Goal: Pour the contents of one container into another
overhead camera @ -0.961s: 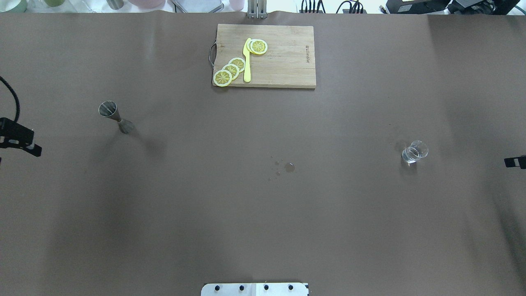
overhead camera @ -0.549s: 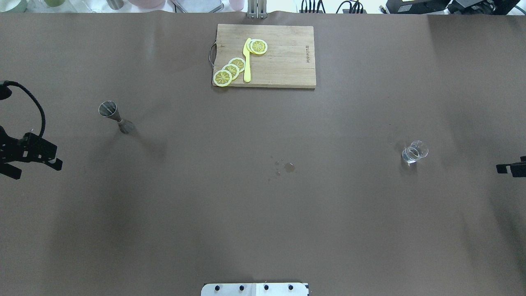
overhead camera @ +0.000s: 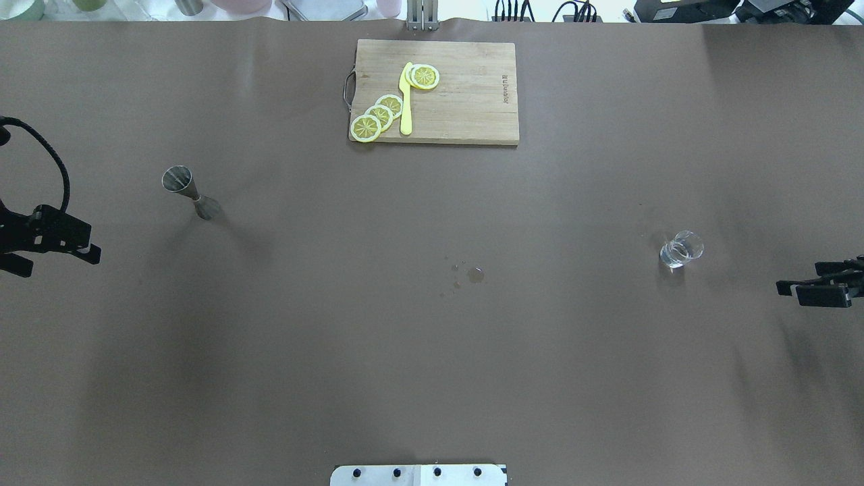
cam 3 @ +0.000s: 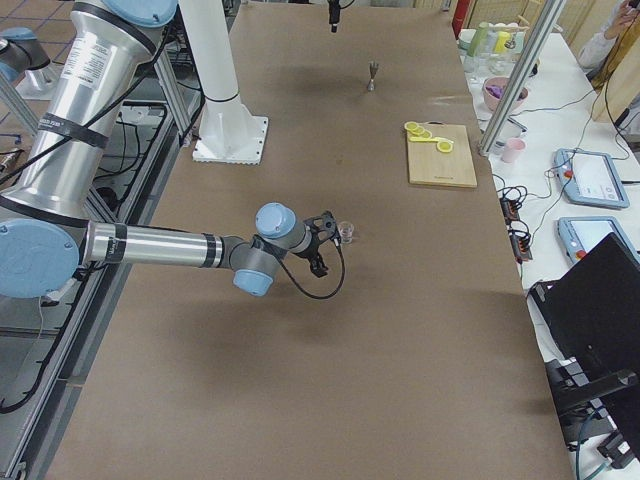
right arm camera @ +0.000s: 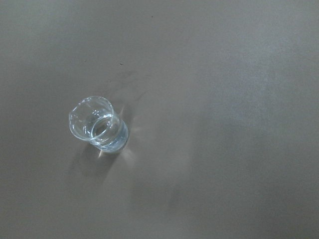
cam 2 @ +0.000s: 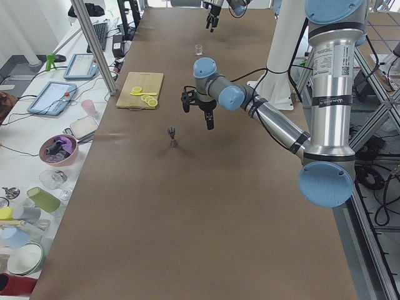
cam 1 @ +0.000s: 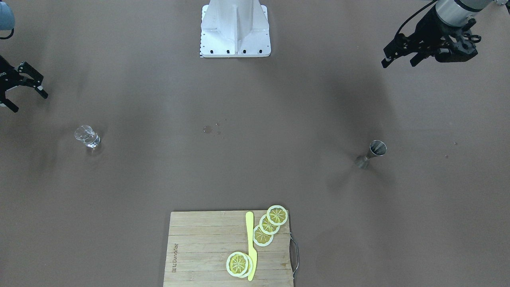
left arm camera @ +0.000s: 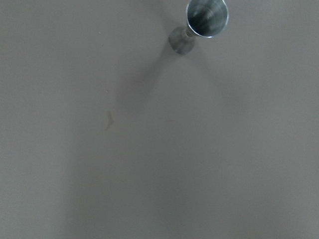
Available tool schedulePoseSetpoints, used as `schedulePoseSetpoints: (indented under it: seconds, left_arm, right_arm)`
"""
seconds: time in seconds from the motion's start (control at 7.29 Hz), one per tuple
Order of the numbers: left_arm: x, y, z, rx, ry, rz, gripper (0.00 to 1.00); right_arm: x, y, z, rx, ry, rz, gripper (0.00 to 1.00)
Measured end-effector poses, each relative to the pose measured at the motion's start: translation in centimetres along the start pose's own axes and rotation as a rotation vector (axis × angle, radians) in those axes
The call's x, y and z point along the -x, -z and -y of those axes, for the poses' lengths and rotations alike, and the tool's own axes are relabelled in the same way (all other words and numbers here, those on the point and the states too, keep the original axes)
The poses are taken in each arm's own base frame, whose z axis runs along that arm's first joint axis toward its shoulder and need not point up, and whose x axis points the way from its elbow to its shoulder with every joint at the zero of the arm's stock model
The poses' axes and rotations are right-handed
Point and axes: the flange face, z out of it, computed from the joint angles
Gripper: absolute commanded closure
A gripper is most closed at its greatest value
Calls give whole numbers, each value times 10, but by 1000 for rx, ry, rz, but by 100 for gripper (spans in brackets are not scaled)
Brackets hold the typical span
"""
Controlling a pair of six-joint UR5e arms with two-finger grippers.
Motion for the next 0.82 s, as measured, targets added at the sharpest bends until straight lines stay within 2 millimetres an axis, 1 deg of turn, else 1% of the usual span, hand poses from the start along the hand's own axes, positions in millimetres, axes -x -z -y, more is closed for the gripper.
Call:
schedulePoseSetpoints:
  seconds: [0.27, 0.41, 0.55, 0.82]
  left_arm:
    - [-11, 7, 0, -42, -29, -2, 2]
    - [-18, 2, 3, -71, -54, 9, 1]
    - [-22, -9, 5, -129, -89, 41, 1]
    - [-29, -33, 4, -324, -133, 122, 1]
  right_arm:
    - [1, -7, -6, -34, 50, 29, 0]
    - [0, -12, -7, -45, 95, 41, 0]
    - [-1, -17, -5, -52, 141, 48, 0]
    - [1, -32, 6, -71, 220, 73, 0]
